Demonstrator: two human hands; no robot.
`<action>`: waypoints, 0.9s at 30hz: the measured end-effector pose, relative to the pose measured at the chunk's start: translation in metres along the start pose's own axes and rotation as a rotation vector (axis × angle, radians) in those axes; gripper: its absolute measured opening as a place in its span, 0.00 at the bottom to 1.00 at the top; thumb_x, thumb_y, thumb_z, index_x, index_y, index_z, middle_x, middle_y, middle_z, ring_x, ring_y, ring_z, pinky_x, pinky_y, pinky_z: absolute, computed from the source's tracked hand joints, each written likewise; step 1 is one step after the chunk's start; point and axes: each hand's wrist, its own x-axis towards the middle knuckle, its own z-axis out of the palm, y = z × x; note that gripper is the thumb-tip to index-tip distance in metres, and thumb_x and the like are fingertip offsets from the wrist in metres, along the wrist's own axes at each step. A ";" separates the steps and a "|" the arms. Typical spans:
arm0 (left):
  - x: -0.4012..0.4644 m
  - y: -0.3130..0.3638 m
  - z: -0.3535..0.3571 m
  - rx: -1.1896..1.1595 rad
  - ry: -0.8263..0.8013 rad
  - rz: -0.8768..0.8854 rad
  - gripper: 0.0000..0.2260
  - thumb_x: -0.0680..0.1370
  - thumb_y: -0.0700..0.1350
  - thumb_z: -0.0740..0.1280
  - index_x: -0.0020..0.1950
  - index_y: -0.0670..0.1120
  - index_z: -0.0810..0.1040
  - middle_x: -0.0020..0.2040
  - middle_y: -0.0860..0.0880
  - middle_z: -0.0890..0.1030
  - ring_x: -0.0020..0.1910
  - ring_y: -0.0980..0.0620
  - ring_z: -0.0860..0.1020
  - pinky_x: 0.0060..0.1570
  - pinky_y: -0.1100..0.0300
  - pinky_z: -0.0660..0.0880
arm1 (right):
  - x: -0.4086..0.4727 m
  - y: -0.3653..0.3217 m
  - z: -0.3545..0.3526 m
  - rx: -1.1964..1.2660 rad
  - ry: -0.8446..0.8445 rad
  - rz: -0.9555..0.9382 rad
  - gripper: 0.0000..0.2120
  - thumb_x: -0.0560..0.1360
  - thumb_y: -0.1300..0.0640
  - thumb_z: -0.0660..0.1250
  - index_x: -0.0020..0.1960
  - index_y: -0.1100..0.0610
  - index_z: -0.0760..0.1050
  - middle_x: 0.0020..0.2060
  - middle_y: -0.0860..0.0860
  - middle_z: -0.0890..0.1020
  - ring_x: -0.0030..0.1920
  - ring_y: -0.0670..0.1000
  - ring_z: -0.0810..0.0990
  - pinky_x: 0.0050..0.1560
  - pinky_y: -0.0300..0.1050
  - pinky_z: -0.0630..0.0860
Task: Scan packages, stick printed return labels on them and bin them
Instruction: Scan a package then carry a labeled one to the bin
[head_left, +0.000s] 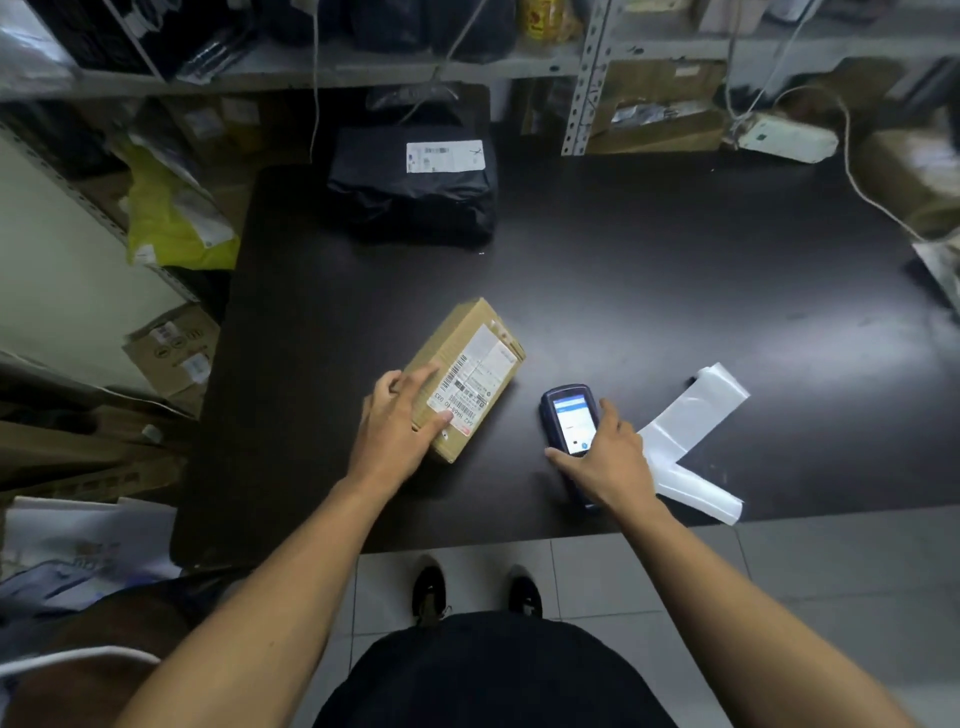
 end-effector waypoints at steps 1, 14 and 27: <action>-0.002 0.002 0.002 0.009 0.008 0.000 0.28 0.76 0.54 0.71 0.74 0.64 0.65 0.72 0.48 0.64 0.68 0.44 0.67 0.66 0.50 0.67 | -0.001 0.000 0.002 0.001 -0.015 0.011 0.51 0.68 0.38 0.74 0.78 0.57 0.50 0.68 0.61 0.69 0.68 0.62 0.66 0.65 0.55 0.67; -0.008 0.006 0.006 0.045 0.021 -0.013 0.29 0.76 0.56 0.70 0.73 0.66 0.62 0.73 0.50 0.62 0.70 0.44 0.65 0.61 0.43 0.73 | -0.008 -0.020 -0.002 0.054 -0.035 -0.051 0.31 0.68 0.52 0.74 0.66 0.59 0.65 0.61 0.57 0.68 0.63 0.57 0.65 0.60 0.48 0.68; -0.004 0.005 -0.002 0.028 -0.004 -0.014 0.29 0.76 0.55 0.70 0.75 0.64 0.63 0.73 0.49 0.63 0.69 0.44 0.65 0.62 0.45 0.72 | -0.022 -0.045 -0.036 -0.056 -0.175 -0.307 0.38 0.67 0.47 0.78 0.70 0.52 0.63 0.61 0.51 0.69 0.63 0.49 0.67 0.56 0.43 0.71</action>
